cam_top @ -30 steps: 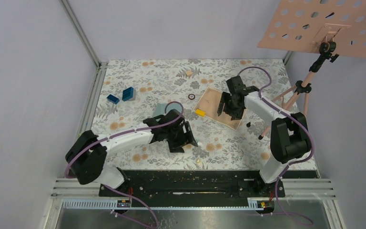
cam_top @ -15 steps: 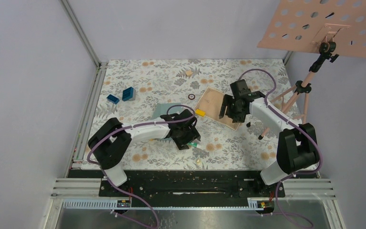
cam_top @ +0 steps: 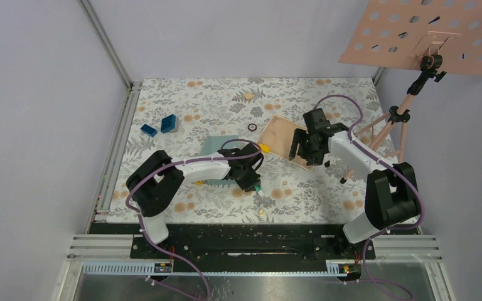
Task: Place the letter into the envelope and seal it
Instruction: Pick up the solid glue from the center of the board, then place the solid glue at the center of the board.
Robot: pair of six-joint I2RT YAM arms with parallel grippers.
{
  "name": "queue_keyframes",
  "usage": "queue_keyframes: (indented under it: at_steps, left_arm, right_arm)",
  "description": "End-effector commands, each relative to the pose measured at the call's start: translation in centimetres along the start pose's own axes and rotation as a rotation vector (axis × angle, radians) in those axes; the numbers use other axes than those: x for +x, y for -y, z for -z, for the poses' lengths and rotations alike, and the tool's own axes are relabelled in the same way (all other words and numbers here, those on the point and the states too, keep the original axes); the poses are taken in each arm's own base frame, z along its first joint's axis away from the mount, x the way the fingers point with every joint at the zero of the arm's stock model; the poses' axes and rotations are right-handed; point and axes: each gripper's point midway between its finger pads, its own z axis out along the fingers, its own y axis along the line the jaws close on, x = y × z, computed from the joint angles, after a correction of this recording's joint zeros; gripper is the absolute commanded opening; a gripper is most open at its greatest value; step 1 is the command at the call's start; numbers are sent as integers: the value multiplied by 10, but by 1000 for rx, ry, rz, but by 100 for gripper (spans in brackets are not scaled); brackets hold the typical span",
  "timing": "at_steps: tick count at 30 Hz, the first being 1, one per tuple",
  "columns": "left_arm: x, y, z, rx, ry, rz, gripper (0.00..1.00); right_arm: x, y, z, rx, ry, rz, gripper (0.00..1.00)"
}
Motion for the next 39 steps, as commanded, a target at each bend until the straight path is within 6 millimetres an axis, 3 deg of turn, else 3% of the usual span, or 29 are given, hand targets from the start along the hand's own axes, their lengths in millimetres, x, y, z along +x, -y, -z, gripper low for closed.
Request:
queue_keyframes:
  at_steps: [1,5,10,18,21,26,32,39]
  left_arm:
    - [-9,-14,2,-72,47,23,10]
    - [-23,0,25,-32,105,-70,1]
    - [-44,25,59,54,176,-348,0]
    - [-70,9,74,22,174,-769,0]
    - [-101,1,87,-21,208,-834,0]
    - [-172,-20,108,-114,302,-843,0]
    - [-252,-53,104,-361,408,-807,0]
    - [-318,-62,90,-451,458,-747,0]
  right_arm:
    - [-5,-8,11,-38,40,14,75]
    - [-6,-9,12,-43,46,7,75]
    - [-7,-10,14,-50,55,1,75]
    - [-6,-10,14,-54,58,-7,75]
    - [-4,-10,14,-62,58,-14,75]
    - [-3,-9,16,-64,64,-12,75]
    - [-5,-12,20,-80,73,-12,75]
    - [-6,-17,29,-109,87,-20,75]
